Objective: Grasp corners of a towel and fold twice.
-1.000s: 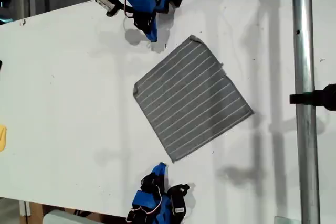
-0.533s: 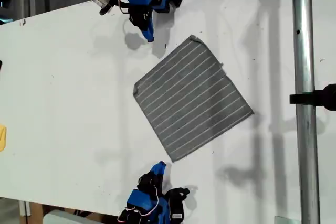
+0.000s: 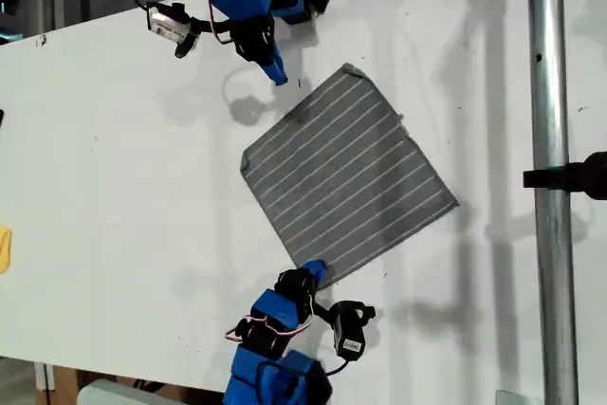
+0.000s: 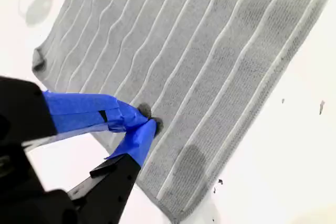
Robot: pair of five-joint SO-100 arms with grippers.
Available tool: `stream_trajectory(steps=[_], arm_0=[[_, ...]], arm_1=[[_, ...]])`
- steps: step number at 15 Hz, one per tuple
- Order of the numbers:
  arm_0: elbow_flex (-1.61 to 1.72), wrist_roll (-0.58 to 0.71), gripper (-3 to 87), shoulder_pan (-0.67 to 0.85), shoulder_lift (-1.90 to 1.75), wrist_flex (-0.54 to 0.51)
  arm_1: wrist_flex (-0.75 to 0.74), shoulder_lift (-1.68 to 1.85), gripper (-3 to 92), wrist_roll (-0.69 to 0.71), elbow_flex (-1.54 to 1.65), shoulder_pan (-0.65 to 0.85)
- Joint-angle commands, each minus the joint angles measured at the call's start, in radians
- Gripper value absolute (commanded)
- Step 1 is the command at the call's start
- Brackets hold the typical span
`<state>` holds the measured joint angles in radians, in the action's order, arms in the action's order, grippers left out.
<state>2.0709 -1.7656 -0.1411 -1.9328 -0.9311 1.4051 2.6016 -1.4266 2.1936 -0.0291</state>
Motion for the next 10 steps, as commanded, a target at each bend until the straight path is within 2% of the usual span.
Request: stream_trajectory(steps=[1,5,8,10], arm_0=[[-0.166,0.012,-2.9,-0.035,0.086,-0.006],[-0.356,0.023,-2.9,-0.063,0.242,-0.077],[-0.37,-0.003,-2.9,-0.077,0.316,-0.021],[-0.385,-0.029,-2.9,-0.089,0.388,0.031]], arm_1=[[0.009,-0.193,-0.3,0.055,-0.239,-0.023],[0.087,-0.518,-0.3,0.138,-0.535,-0.046],[0.078,-0.657,-0.3,0.179,-0.543,-0.034],[-0.026,-0.742,-0.3,0.209,-0.476,-0.017]])
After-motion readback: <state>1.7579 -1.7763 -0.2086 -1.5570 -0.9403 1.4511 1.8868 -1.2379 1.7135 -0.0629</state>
